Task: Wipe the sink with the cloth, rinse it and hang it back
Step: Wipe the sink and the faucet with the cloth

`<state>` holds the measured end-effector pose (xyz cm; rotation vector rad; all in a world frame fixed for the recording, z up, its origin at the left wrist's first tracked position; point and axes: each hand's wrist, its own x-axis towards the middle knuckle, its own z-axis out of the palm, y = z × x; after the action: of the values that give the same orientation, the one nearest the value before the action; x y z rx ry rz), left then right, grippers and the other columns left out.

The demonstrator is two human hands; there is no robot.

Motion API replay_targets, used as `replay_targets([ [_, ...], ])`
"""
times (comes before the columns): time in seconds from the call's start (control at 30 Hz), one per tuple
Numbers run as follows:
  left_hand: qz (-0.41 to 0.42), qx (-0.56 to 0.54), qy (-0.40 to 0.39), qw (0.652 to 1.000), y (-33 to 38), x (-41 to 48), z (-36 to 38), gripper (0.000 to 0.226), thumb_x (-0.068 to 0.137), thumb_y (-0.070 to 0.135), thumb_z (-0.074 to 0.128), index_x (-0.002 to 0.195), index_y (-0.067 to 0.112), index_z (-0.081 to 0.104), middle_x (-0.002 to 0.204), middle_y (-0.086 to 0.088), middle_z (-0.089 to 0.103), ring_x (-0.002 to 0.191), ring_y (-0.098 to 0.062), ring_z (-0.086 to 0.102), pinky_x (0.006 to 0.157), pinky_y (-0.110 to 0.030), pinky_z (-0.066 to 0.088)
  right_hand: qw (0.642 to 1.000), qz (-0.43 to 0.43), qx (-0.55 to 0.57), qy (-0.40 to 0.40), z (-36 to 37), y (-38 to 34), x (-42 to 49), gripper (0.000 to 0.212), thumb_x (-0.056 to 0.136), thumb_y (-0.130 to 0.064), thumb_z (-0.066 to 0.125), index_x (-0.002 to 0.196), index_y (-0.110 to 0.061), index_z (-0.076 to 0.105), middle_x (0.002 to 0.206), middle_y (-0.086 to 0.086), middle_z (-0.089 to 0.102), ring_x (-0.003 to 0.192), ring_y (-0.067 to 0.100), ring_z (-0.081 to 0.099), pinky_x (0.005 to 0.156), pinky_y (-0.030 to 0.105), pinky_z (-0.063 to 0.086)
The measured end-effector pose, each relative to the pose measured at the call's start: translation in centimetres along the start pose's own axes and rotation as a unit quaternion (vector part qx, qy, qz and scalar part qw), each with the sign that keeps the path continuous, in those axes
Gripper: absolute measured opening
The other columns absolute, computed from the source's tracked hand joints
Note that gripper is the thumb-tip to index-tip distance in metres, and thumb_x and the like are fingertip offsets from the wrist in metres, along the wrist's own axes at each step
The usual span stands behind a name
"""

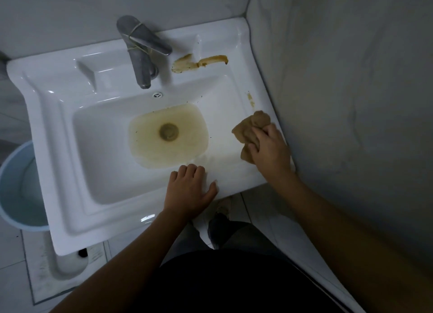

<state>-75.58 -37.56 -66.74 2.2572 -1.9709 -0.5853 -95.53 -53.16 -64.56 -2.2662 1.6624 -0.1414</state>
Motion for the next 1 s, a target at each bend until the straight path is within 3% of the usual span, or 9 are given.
replay_targets([
  [0.2, 0.004, 0.003, 0.009, 1.000, -0.1, 0.0, 0.3, 0.050, 0.090, 0.061, 0.041, 0.107, 0.018, 0.060, 0.103, -0.003, 0.061, 0.091, -0.024, 0.053, 0.081, -0.038, 0.046, 1.000, -0.026, -0.007, -0.007, 0.2, -1.7, 7.4, 0.035, 0.093, -0.025, 0.056, 0.125, -0.014, 0.060, 0.133, 0.013, 0.050, 0.119, 0.032, 0.051, 0.093, 0.046, 0.050],
  [0.33, 0.009, 0.002, 0.013, 1.000, -0.2, 0.0, 0.3, 0.048, 0.091, 0.059, 0.042, 0.105, 0.016, 0.060, 0.101, -0.005, 0.061, 0.089, -0.025, 0.052, 0.079, -0.038, 0.046, 0.999, -0.008, -0.026, -0.020, 0.7, -3.8, 12.2, 0.042, 0.093, -0.030, 0.057, 0.134, -0.019, 0.054, 0.142, 0.012, 0.043, 0.126, 0.033, 0.045, 0.099, 0.046, 0.046],
  [0.7, 0.001, -0.012, 0.010, 1.000, -0.1, 0.2, 0.1, 0.048, 0.089, 0.058, 0.043, 0.103, 0.016, 0.061, 0.101, -0.004, 0.062, 0.090, -0.026, 0.055, 0.078, -0.038, 0.046, 0.999, -0.007, -0.035, 0.000, 0.6, -2.3, 8.5, 0.048, 0.094, -0.026, 0.059, 0.141, -0.020, 0.050, 0.141, 0.012, 0.046, 0.122, 0.034, 0.049, 0.094, 0.043, 0.049],
  [1.0, -0.016, -0.036, 0.011, 0.999, -0.5, 0.2, -0.6, 0.048, 0.089, 0.057, 0.044, 0.108, 0.018, 0.064, 0.105, -0.002, 0.066, 0.092, -0.024, 0.060, 0.079, -0.037, 0.048, 1.000, -0.017, 0.008, 0.008, 1.1, -5.1, 17.2, 0.046, 0.092, -0.023, 0.056, 0.138, -0.019, 0.054, 0.142, 0.011, 0.046, 0.126, 0.033, 0.048, 0.103, 0.046, 0.045],
])
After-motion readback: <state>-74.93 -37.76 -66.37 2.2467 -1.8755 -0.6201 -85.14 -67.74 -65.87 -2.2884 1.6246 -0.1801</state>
